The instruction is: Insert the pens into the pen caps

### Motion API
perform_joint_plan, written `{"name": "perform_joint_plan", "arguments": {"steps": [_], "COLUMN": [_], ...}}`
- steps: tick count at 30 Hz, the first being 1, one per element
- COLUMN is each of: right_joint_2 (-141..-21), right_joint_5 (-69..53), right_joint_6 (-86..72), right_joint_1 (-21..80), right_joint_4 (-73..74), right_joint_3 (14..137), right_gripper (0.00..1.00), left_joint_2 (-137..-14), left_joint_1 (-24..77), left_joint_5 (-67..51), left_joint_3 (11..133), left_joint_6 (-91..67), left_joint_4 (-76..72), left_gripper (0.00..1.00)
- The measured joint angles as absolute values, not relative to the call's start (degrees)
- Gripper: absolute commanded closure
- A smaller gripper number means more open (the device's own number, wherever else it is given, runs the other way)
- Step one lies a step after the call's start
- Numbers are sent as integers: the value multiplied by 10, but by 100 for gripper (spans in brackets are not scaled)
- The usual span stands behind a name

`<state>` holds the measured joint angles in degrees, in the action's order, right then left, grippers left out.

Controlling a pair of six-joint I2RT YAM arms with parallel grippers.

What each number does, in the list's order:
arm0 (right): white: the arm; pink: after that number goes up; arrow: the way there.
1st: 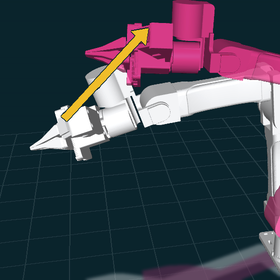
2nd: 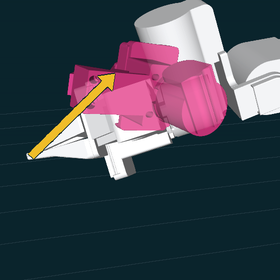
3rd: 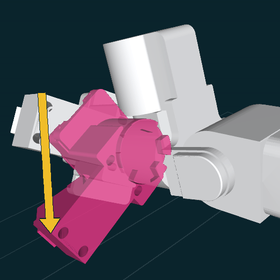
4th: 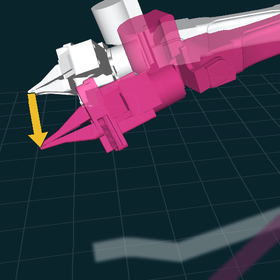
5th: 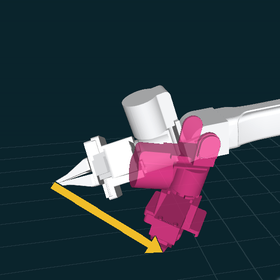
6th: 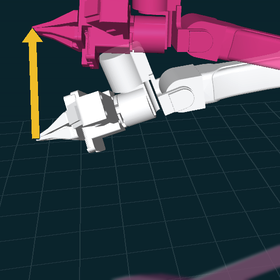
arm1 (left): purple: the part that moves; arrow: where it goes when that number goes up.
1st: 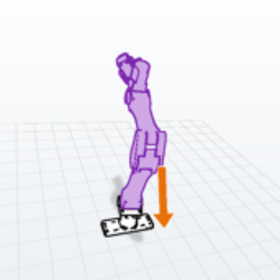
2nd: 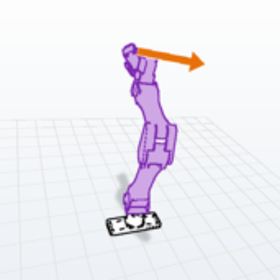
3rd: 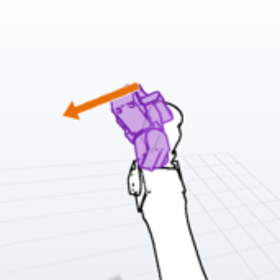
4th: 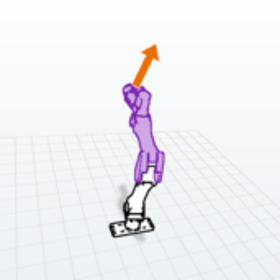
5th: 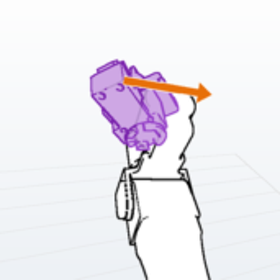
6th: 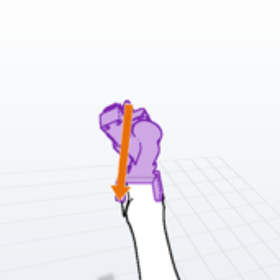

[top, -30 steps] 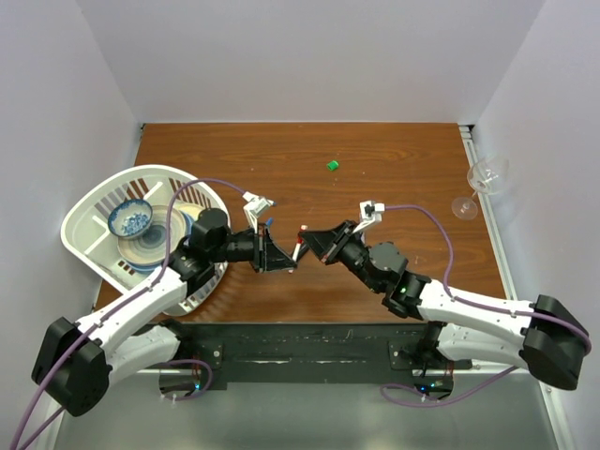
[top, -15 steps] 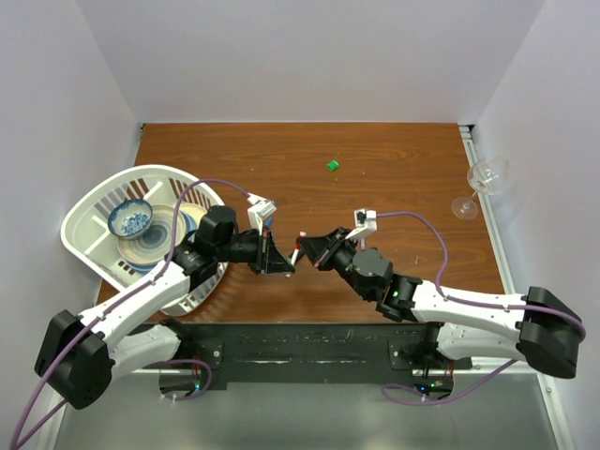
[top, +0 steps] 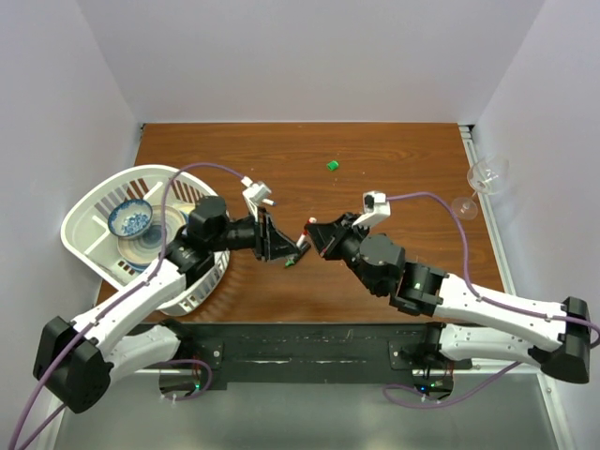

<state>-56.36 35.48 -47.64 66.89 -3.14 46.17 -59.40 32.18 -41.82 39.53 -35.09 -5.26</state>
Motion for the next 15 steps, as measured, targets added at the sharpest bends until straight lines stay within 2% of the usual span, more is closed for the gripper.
{"name": "perform_joint_plan", "arguments": {"steps": [1, 2, 4, 7, 8, 10, 15], "right_joint_2": [-561, -559, -560, -562, -564, -574, -647], "right_joint_5": [354, 352, 341, 319, 313, 300, 239], "right_joint_6": [-461, -450, -428, -392, -379, -355, -305], "right_joint_1": [669, 667, 650, 597, 572, 514, 390], "right_joint_4": [-2, 16, 61, 117, 131, 149, 171], "right_joint_3": [487, 505, 545, 584, 590, 592, 582], "right_gripper": [100, 100, 100, 100, 100, 100, 100], "left_joint_2": [-590, -585, -568, -532, -519, -495, -471], "left_joint_1": [317, 314, 310, 305, 304, 303, 303], "left_joint_5": [-410, -401, -382, -349, -338, -317, -272], "left_joint_3": [398, 399, 400, 401, 404, 413, 440], "left_joint_6": [-351, -354, -349, -335, -329, -312, -269], "left_joint_4": [-65, -71, -72, -44, -30, 0, 63], "left_gripper": [42, 34, 29, 12, 3, 0, 0]}}
